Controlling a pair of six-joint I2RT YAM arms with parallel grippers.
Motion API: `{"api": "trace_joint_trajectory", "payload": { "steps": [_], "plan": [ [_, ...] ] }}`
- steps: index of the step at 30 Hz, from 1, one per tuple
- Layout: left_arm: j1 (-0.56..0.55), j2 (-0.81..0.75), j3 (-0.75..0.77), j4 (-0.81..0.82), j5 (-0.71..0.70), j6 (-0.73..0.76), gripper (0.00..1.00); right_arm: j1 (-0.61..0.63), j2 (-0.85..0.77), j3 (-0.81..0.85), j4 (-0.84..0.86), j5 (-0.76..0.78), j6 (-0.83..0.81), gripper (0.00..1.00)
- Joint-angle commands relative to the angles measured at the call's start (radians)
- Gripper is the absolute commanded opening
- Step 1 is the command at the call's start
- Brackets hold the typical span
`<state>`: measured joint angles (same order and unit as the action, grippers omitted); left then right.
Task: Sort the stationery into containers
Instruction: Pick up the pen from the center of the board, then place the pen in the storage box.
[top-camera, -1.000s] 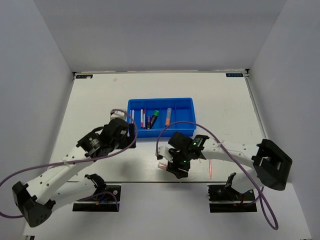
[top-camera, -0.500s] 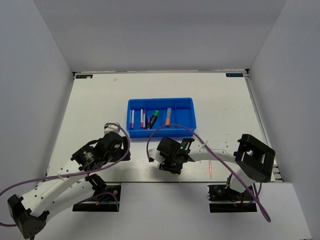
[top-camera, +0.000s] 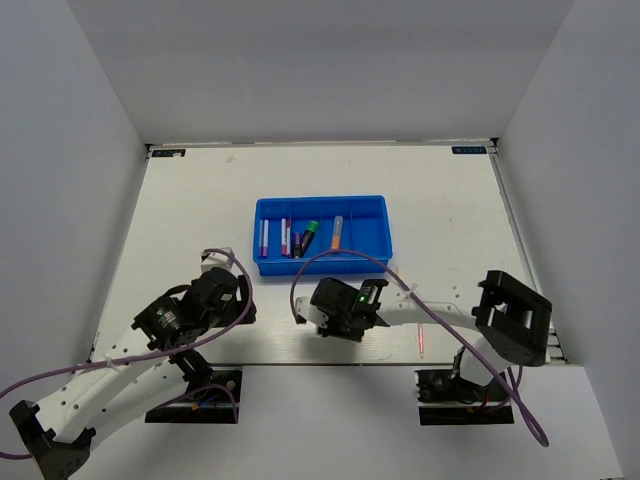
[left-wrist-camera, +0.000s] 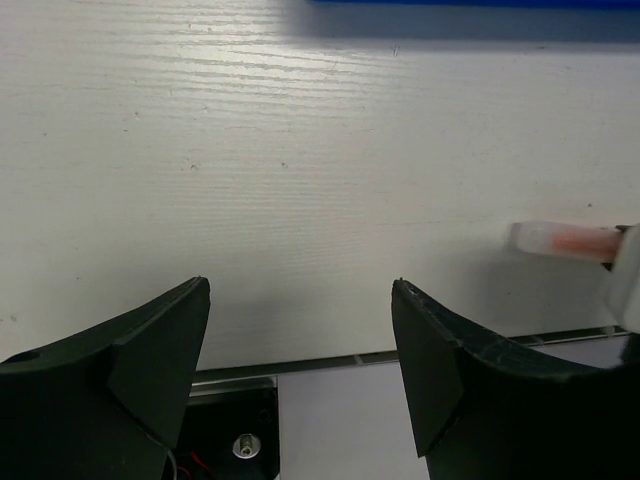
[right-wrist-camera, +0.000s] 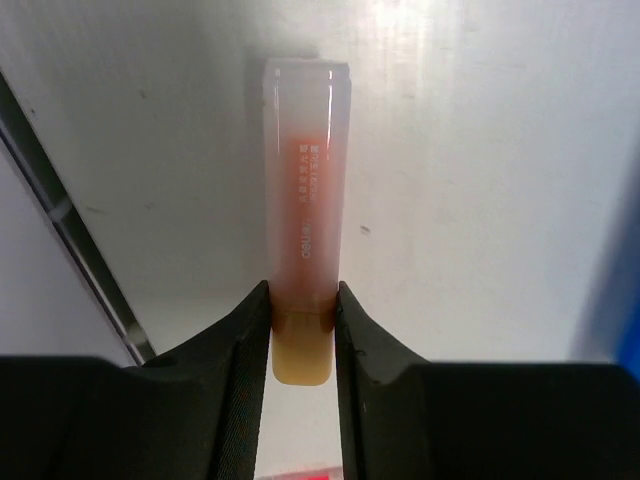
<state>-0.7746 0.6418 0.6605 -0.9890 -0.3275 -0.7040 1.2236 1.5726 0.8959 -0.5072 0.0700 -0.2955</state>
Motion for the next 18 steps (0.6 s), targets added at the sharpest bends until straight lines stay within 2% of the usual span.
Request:
{"api": "trace_joint_trajectory", "payload": {
  "steps": [1, 5, 7, 8, 11, 16, 18],
  "plan": [
    [-0.005, 0.009, 0.004, -0.004, 0.016, 0.001, 0.83, -0.016, -0.117, 0.105, -0.039, 0.097, -0.031, 0.0],
    [-0.005, 0.021, 0.01, 0.015, 0.027, 0.009, 0.8, -0.068, -0.181, 0.199, -0.05, 0.169, -0.068, 0.0],
    [-0.005, 0.022, 0.013, 0.024, 0.031, 0.009, 0.8, -0.105, -0.198, 0.25, -0.039, 0.241, -0.073, 0.0],
    [-0.005, 0.022, 0.008, 0.032, 0.039, 0.012, 0.79, -0.127, -0.201, 0.259, -0.015, 0.325, -0.073, 0.0],
    [-0.005, 0.032, 0.007, 0.036, 0.048, 0.012, 0.79, -0.188, -0.177, 0.29, 0.053, 0.407, -0.059, 0.0],
    [-0.005, 0.044, 0.01, 0.047, 0.058, 0.018, 0.78, -0.361, -0.067, 0.391, 0.088, 0.389, 0.028, 0.0],
    [-0.005, 0.048, 0.011, 0.053, 0.062, 0.021, 0.78, -0.421, -0.014, 0.417, 0.082, 0.334, 0.056, 0.0]
  ]
}}
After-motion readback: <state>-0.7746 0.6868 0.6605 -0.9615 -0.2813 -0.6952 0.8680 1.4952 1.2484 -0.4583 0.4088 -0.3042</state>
